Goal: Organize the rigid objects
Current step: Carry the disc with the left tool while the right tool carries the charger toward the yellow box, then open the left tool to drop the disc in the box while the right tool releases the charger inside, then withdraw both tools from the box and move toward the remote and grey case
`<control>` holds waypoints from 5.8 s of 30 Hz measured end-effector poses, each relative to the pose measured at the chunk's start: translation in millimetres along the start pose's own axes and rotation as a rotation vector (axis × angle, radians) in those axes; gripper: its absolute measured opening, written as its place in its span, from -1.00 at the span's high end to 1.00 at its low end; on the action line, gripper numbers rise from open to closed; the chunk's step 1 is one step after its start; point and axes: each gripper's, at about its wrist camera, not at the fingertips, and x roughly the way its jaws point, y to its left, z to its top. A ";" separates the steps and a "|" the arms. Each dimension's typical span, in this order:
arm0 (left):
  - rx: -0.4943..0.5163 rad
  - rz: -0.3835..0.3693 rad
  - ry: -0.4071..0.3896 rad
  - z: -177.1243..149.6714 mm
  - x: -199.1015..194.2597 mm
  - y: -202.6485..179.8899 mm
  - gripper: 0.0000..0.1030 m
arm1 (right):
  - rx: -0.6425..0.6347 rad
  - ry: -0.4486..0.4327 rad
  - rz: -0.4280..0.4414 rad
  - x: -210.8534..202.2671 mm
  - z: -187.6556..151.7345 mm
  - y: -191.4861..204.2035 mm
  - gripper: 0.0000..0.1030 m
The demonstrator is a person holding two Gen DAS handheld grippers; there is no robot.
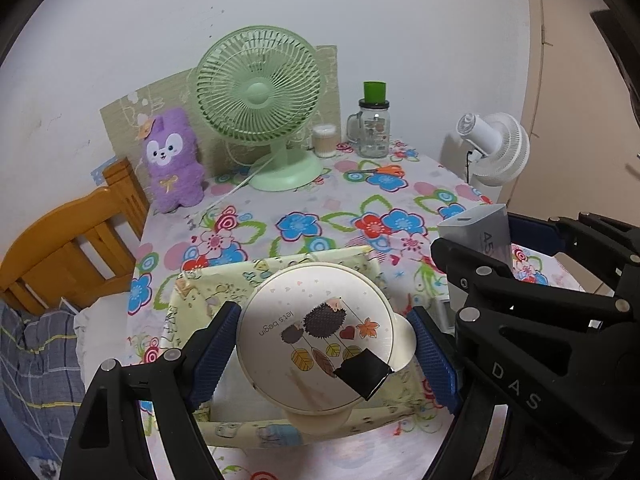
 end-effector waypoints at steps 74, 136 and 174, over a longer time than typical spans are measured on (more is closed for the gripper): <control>-0.038 0.000 0.152 -17.1 52.0 25.6 -0.90 | -0.082 0.124 0.060 58.4 3.8 43.2 -0.72; 0.018 -0.114 0.087 -31.5 25.0 -113.6 -0.90 | 0.015 0.075 -0.019 -3.6 -65.8 -82.4 -0.72; 0.052 -0.100 0.123 -85.7 66.4 -136.6 -0.90 | 0.081 0.118 0.058 41.6 -133.1 -100.8 -0.72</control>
